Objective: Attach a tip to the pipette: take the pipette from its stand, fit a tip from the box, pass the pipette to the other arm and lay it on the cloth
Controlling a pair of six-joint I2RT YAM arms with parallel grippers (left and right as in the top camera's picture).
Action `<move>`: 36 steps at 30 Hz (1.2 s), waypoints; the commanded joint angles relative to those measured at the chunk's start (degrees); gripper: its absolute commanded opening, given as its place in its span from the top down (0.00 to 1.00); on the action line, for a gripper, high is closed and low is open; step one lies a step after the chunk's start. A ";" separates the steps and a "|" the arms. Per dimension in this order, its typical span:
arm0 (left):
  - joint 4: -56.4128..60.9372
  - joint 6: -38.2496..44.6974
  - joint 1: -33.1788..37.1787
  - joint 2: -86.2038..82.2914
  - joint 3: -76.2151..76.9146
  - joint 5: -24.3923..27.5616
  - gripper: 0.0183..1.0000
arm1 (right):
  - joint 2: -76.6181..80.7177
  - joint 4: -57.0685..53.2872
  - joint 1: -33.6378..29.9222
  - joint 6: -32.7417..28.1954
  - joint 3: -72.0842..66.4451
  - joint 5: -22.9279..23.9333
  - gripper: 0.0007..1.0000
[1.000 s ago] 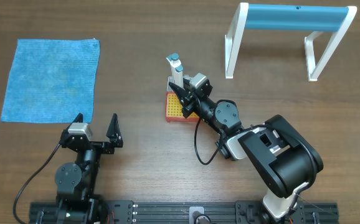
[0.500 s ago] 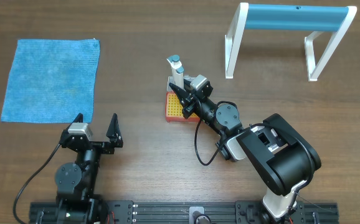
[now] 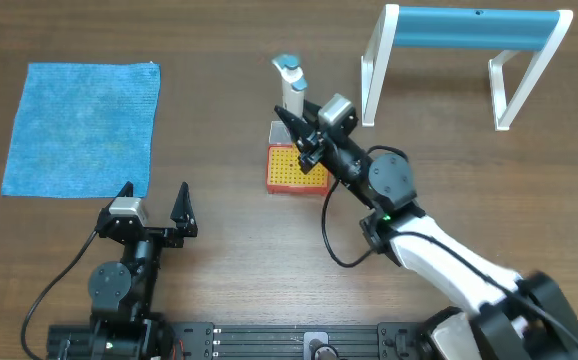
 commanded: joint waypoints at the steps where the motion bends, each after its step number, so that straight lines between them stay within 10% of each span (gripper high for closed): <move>1: -0.24 0.52 0.09 -0.31 -0.17 -0.83 0.00 | -10.27 -21.70 1.64 -0.42 3.67 -3.17 0.92; 16: 0.00 0.15 0.07 -0.31 -0.17 -1.49 0.00 | -15.04 -40.02 3.43 27.61 3.78 -13.84 0.92; 22: 2.95 -57.96 0.02 -0.31 -0.17 37.11 0.00 | -14.99 -40.09 3.43 33.38 3.78 -13.84 0.91; 28: 3.04 -71.21 0.04 -0.20 -0.17 34.56 0.00 | -14.99 -41.75 3.43 34.77 3.74 -15.52 0.92; 36: 11.47 -69.40 0.02 8.66 1.79 37.11 0.00 | -14.99 -48.02 3.43 34.80 3.72 -29.92 0.92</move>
